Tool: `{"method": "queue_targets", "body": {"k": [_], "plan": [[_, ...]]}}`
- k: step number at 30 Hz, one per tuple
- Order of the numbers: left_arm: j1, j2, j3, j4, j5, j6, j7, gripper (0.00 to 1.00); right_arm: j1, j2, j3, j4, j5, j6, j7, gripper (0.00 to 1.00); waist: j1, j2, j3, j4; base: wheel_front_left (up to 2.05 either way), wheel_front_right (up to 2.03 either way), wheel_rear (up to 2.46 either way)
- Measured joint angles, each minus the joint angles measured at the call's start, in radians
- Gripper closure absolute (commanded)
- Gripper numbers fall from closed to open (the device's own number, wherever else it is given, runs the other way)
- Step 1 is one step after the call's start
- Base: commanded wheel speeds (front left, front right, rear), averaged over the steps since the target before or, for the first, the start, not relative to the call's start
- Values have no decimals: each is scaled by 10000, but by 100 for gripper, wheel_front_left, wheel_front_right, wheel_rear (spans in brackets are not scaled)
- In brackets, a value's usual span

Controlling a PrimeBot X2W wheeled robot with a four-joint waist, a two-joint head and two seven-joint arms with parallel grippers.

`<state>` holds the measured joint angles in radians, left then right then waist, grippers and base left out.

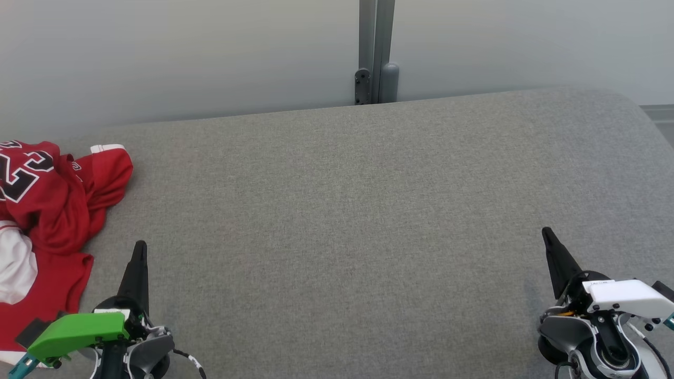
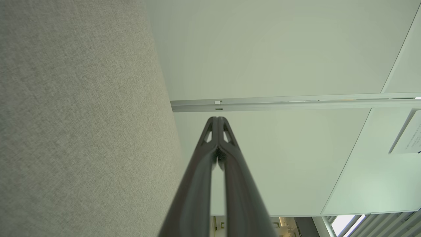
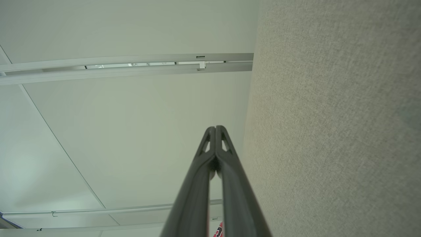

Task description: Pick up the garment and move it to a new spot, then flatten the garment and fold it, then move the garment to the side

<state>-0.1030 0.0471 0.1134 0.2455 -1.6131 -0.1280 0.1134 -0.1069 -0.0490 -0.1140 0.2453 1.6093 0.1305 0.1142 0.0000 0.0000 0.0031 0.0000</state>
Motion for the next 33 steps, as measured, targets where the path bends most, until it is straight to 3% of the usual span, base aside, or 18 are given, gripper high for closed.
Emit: {"method": "queue_targets", "body": {"k": [1,2,15,33], "plan": [[0,0,0,0,0,0,0,100,0,0,0,0,0,0,0,100,0,0,0,0,0,0,0],[13,-10,-6,38,0,6,-2,0,13,8,0,38,-6,0,0,0,0,0,0,0,0,0,0],[393,-75,-462,257,263,19,-464,0,425,40,349,42,-407,-4,-460,0,0,0,12,-17,0,0,0],[527,-73,-871,-127,4238,19,-1244,0,448,-566,1035,-604,-4529,-4,-1237,0,0,0,19,-80,0,0,0]]}}
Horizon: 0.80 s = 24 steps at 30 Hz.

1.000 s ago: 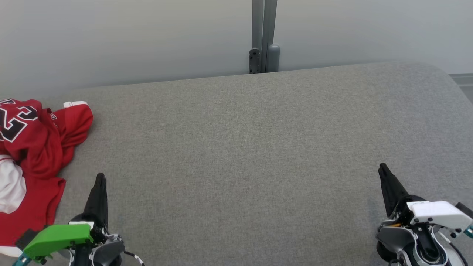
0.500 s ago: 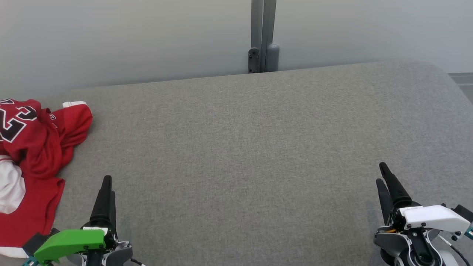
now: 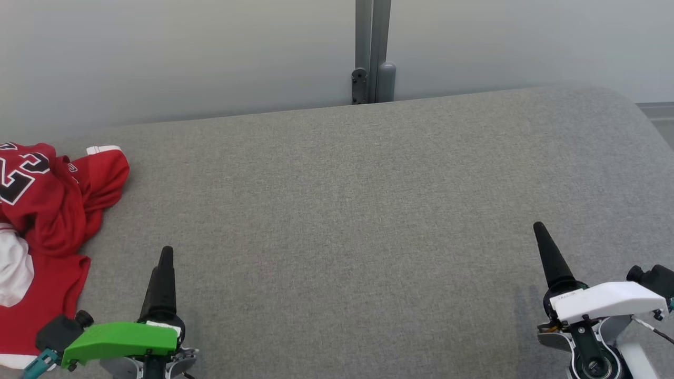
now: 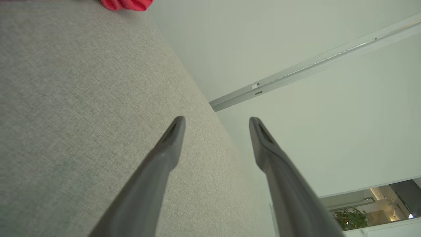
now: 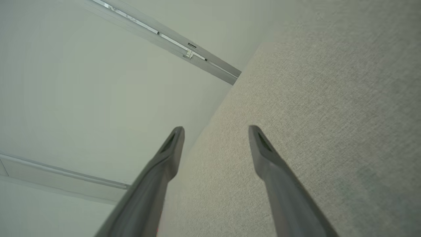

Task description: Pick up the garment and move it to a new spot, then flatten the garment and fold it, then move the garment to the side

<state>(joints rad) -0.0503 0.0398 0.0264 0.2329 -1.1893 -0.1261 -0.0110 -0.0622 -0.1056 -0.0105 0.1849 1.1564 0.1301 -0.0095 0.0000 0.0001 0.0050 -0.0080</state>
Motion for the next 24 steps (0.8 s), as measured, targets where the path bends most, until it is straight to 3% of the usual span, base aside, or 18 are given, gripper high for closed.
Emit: {"method": "queue_targets", "body": {"k": [9,24], "plan": [[136,4,-115,-71,1973,111,-320,0,0,-148,134,-27,-1710,2,-313,0,0,0,-8,-16,0,0,0],[296,15,-247,-25,4251,128,-805,0,2,-332,393,-109,-3866,2,-815,0,0,0,-10,-34,0,0,0]]}}
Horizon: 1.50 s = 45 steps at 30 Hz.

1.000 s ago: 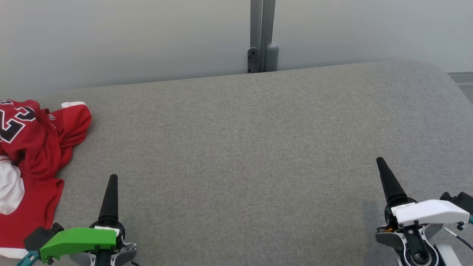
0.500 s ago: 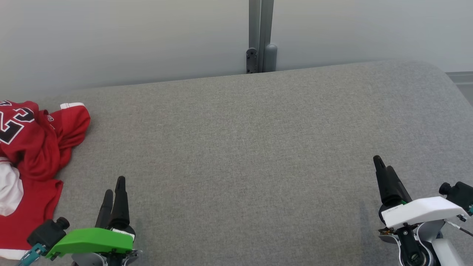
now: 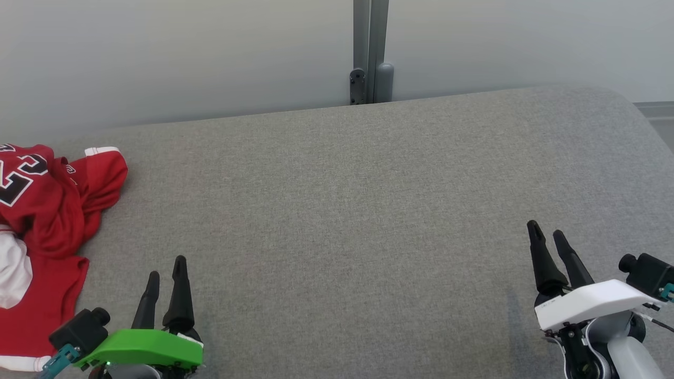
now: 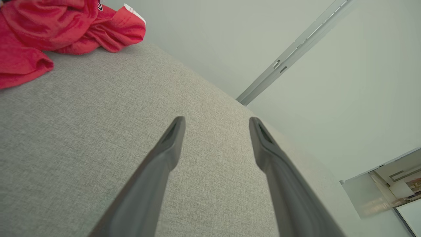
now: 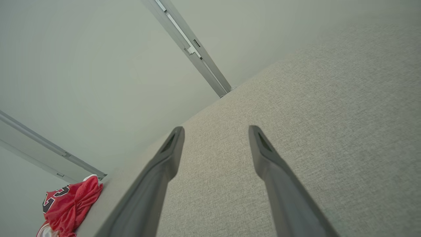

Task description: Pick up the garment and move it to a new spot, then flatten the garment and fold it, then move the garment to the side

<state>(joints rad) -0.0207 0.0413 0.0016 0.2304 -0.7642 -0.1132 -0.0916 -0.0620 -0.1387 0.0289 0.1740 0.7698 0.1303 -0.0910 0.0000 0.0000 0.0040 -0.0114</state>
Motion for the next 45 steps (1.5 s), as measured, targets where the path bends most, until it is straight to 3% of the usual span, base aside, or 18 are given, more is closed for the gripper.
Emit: {"method": "queue_targets", "body": {"k": [25,45], "plan": [[300,15,13,-209,2922,0,-698,0,159,-244,186,-17,-2742,0,-694,0,0,0,38,-40,0,0,0],[533,31,165,-198,4780,-12,-1139,0,331,-401,213,-69,-4172,2,-1139,0,0,0,-6,72,0,0,0]]}}
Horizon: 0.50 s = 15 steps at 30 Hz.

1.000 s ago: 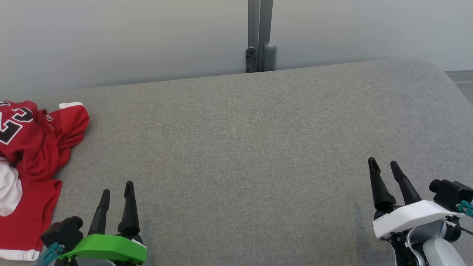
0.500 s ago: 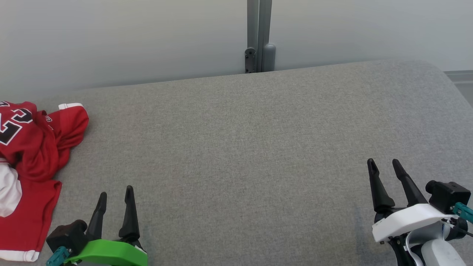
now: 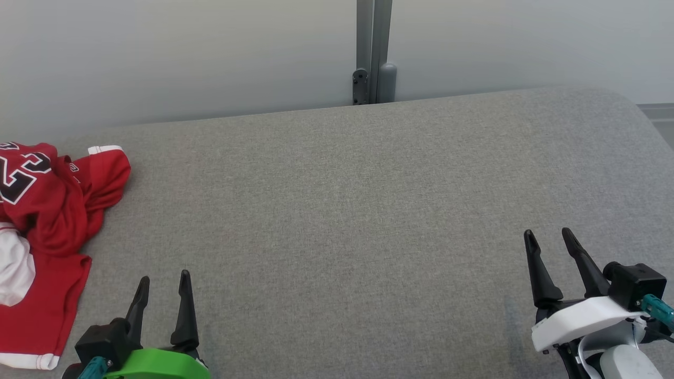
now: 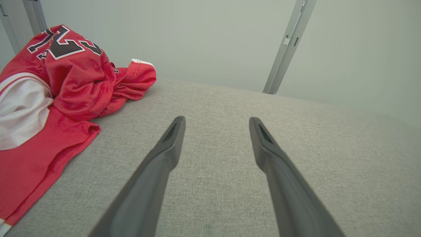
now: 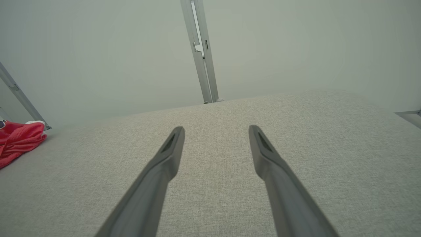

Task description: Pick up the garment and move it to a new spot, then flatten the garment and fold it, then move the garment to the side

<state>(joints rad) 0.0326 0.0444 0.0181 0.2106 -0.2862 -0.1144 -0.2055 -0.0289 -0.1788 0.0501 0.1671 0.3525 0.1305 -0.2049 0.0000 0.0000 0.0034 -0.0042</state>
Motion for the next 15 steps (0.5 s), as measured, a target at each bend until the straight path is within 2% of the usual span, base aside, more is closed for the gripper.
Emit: {"method": "queue_targets", "body": {"k": [15], "plan": [[103,12,2,92,1078,-13,-313,0,205,63,-163,-65,-980,0,-316,0,0,0,9,-18,0,0,0]]}}
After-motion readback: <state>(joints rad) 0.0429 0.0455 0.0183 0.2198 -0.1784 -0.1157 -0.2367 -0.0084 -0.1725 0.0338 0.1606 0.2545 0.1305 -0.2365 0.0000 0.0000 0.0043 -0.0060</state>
